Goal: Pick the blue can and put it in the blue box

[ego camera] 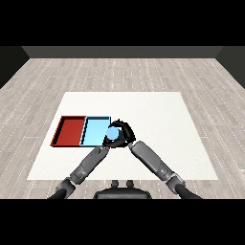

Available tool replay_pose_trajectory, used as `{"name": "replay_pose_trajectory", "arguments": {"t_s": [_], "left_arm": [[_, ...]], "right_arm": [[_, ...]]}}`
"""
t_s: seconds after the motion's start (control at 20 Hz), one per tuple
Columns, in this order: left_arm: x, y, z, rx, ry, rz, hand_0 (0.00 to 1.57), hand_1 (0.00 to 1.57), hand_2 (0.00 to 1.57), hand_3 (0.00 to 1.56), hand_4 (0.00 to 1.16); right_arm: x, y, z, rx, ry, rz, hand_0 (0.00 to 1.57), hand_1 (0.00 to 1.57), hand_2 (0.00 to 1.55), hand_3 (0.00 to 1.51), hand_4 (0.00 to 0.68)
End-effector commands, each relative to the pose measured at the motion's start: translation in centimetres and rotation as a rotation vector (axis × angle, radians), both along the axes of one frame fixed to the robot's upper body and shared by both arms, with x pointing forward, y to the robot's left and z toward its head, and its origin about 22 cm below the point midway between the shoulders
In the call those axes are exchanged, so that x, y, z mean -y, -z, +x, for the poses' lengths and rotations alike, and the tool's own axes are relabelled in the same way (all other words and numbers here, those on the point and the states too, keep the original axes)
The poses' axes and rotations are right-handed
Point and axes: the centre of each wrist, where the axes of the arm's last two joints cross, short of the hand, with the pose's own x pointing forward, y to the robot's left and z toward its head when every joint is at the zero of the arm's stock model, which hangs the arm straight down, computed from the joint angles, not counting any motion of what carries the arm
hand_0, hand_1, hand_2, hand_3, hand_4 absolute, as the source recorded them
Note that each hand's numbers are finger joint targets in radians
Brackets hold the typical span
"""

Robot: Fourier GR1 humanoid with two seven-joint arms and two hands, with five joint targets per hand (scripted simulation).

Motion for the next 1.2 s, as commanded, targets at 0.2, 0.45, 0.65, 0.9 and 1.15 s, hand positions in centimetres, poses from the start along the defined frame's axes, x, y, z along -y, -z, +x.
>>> {"name": "replay_pose_trajectory", "arguments": {"t_s": [0.2, 0.45, 0.65, 0.9, 1.15], "left_arm": [[2.1, 0.1, -1.6, 0.027, -0.046, -0.186, 0.70, 0.70, 0.80, 0.54, 0.71], [2.1, -0.2, -0.9, 0.004, -0.060, -0.157, 0.73, 0.73, 0.82, 0.64, 0.67], [1.9, 0.3, -1.3, -0.015, -0.047, -0.152, 0.83, 0.83, 0.88, 0.74, 0.67], [0.8, 1.0, -0.6, -0.129, -0.108, -0.211, 1.43, 1.43, 1.35, 1.05, 0.66], [0.7, 1.1, -0.6, -0.094, -0.059, -0.237, 1.57, 1.57, 1.52, 1.45, 1.10]], "right_arm": [[-1.3, -0.4, -1.2, -0.006, -0.037, 0.051, 1.45, 1.45, 1.45, 1.40, 0.610], [-0.5, 1.1, -3.1, -0.019, -0.051, 0.044, 1.44, 1.44, 1.45, 1.39, 0.600], [-0.7, -2.8, -1.1, -0.024, -0.052, 0.056, 1.43, 1.43, 1.45, 1.39, 0.588], [0.0, -0.3, 0.1, -0.054, -0.056, 0.118, 1.32, 1.32, 1.42, 1.38, 0.515], [0.2, -0.2, -1.0, -0.098, -0.030, 0.117, 0.00, 0.00, 0.00, 0.00, 0.000]]}}
